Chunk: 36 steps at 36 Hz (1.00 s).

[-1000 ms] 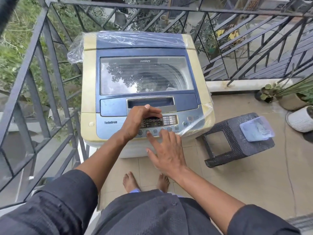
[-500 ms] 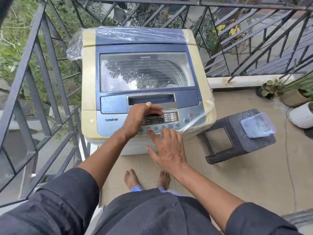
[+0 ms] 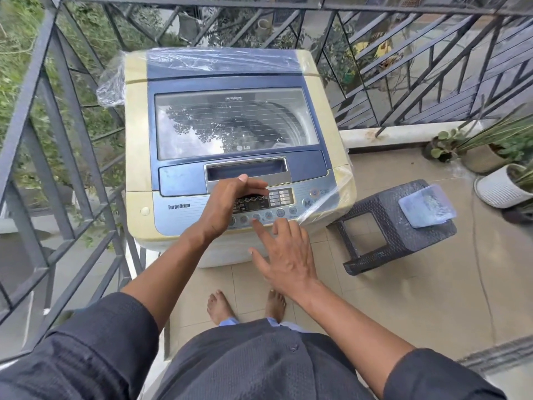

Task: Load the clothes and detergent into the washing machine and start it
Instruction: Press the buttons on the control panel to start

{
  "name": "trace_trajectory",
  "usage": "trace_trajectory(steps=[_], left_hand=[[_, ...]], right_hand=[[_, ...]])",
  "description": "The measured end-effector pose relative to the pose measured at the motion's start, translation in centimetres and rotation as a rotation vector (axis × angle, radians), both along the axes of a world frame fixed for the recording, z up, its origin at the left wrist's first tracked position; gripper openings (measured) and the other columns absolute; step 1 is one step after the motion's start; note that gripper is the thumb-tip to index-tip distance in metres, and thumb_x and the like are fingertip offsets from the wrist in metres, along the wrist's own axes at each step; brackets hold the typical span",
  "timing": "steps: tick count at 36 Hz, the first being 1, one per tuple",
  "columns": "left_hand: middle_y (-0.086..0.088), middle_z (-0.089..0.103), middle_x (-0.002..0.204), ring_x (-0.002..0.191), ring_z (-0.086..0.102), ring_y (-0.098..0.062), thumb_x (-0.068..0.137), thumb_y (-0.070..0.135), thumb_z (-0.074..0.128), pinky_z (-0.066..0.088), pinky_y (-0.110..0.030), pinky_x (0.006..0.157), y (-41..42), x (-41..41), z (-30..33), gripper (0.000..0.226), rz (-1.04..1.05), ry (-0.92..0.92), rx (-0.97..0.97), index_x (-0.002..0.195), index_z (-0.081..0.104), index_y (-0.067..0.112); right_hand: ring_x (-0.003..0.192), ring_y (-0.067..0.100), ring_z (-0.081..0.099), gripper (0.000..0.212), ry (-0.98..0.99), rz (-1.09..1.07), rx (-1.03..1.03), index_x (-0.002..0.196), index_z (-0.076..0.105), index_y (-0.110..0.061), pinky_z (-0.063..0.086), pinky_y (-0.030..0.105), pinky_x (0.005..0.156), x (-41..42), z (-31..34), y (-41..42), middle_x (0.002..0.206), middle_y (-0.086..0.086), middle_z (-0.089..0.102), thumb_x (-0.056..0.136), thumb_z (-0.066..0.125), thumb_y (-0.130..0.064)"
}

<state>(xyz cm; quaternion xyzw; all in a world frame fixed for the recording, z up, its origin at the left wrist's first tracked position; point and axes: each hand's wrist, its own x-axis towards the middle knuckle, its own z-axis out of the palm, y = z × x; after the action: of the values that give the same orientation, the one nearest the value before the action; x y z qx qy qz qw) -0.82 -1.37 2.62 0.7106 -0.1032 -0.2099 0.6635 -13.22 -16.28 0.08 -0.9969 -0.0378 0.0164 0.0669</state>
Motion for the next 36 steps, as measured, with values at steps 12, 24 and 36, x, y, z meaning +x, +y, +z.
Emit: trace_trajectory(steps=[12, 24, 36], left_hand=[[-0.026, 0.077, 0.115, 0.118, 0.073, -0.035, 0.103, 0.044, 0.032, 0.052, -0.042, 0.112, -2.6, 0.8, 0.7, 0.070, -0.012, 0.071, -0.102, 0.124, 0.071, -0.009], [-0.019, 0.078, 0.119, 0.121, 0.073, -0.028, 0.100, 0.050, 0.026, 0.047, -0.047, 0.118, -4.8, 1.8, 1.1, 0.074, -0.088, 0.119, -0.080, 0.126, 0.072, -0.002], [-0.021, 0.077, 0.121, 0.122, 0.072, -0.027, 0.098, 0.050, 0.027, 0.048, -0.039, 0.116, -6.2, 1.9, 1.6, 0.076, -0.138, 0.118, -0.058, 0.128, 0.070, -0.005]], right_hand=[[0.087, 0.022, 0.051, 0.062, 0.030, -0.177, 0.026, 0.153, 0.046, -0.029, 0.049, 0.037, 0.068, -0.1, 0.7, -3.3, 0.099, 0.001, 0.050, 0.096, 0.052, -0.053], [0.098, 0.031, 0.067, 0.080, 0.171, -0.323, 0.070, 0.164, 0.019, -0.034, 0.052, 0.041, 0.073, 0.8, 0.6, -7.0, 0.117, 0.003, 0.066, 0.091, 0.052, -0.036], [0.061, 0.024, 0.057, 0.098, 0.144, -0.350, 0.016, 0.166, 0.010, -0.038, 0.034, 0.031, 0.057, -0.1, 0.1, -7.8, 0.071, -0.007, 0.042, 0.080, 0.058, -0.037]])
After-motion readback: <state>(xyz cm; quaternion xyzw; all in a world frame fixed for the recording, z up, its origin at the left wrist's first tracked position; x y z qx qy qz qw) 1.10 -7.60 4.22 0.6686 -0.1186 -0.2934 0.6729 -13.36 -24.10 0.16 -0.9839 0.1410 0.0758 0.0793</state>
